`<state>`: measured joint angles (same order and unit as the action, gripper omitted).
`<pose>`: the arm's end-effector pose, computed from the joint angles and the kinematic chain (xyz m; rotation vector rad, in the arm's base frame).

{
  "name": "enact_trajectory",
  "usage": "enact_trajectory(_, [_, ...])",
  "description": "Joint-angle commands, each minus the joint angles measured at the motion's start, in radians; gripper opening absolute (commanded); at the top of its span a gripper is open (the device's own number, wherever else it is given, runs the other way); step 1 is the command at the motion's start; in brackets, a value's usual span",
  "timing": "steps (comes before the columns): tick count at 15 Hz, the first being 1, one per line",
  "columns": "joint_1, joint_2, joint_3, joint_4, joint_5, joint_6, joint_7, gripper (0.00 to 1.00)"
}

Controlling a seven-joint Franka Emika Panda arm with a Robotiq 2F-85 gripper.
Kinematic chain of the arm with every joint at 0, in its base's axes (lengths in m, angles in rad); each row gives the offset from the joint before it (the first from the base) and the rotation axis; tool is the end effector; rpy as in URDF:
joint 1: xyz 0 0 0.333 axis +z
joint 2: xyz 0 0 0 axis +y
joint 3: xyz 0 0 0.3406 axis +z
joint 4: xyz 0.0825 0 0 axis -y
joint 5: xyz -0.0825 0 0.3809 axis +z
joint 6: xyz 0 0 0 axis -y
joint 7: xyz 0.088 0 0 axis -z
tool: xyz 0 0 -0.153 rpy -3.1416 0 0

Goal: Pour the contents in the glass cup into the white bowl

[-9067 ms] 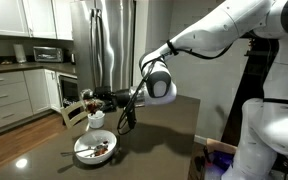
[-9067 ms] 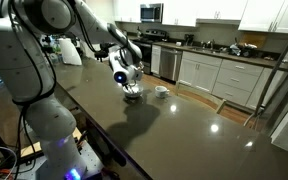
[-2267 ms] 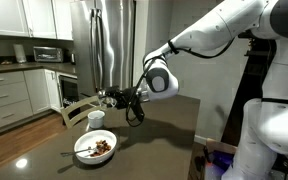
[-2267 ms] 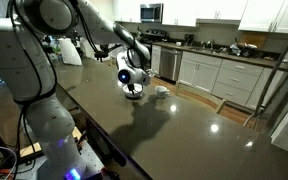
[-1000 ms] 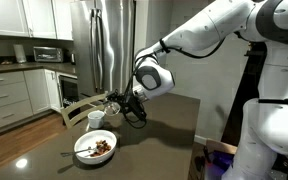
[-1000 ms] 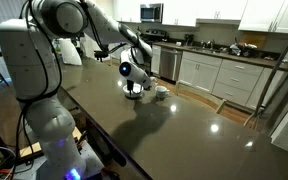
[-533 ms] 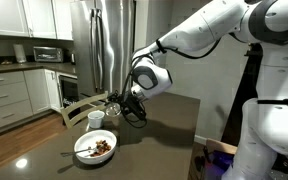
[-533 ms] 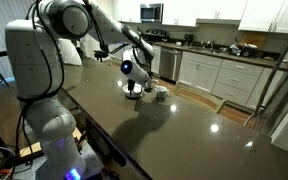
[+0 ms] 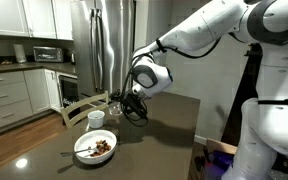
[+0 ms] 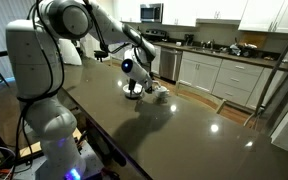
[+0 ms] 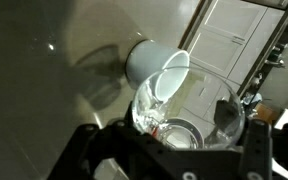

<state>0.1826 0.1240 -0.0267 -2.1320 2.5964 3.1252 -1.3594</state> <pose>0.5447 0.0408 0.3295 -2.0731 1.2360 -0.8899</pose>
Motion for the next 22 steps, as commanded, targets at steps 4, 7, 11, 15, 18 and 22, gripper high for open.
enact_trajectory(4, [-0.032, 0.038, 0.098, 0.000, -0.020, 0.090, 0.223, 0.54])
enact_trajectory(7, [-0.048, 0.048, 0.119, 0.008, -0.024, 0.115, 0.258, 0.54])
enact_trajectory(11, [-0.095, 0.049, 0.169, 0.012, -0.042, 0.144, 0.292, 0.54])
enact_trajectory(15, [-0.159, 0.050, 0.260, -0.021, -0.191, 0.124, 0.519, 0.54])
enact_trajectory(18, [-0.251, 0.061, 0.365, -0.024, -0.234, 0.122, 0.592, 0.54])
enact_trajectory(22, [-0.369, 0.079, 0.477, -0.020, -0.302, 0.130, 0.662, 0.54])
